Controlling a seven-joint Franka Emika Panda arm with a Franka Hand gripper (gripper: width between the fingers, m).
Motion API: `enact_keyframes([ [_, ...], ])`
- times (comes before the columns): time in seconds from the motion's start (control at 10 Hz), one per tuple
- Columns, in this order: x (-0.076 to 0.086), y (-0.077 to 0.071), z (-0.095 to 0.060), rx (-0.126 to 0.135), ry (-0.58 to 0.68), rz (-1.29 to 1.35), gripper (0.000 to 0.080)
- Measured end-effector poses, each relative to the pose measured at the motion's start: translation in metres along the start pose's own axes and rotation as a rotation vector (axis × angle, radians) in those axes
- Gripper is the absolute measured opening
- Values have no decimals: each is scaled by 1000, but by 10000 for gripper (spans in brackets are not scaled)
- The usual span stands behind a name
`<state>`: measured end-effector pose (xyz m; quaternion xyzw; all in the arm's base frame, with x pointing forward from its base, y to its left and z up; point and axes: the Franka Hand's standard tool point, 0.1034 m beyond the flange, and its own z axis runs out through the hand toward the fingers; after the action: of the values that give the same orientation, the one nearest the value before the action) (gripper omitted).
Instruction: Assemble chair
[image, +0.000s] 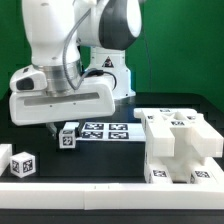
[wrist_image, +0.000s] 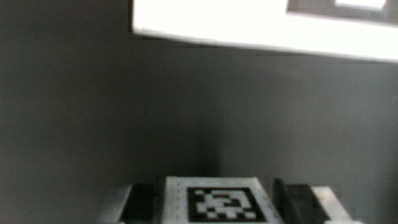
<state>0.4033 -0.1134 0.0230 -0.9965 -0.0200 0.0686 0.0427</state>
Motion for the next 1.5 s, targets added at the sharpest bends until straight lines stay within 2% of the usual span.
enact_keyframes([
  [0.5, 0, 2, 2, -2, -4, 9, 284],
  [0.7, 6, -3, 0, 0, -2, 130, 284],
  [0.8, 10, -5, -2, 19, -1, 251, 284],
  [0.9, 14, -4, -3, 54, 6, 384, 284],
  [1.0, 17, -3, -4, 65, 6, 401, 284],
  [1.5, 18, -2, -4, 63, 6, 402, 284],
])
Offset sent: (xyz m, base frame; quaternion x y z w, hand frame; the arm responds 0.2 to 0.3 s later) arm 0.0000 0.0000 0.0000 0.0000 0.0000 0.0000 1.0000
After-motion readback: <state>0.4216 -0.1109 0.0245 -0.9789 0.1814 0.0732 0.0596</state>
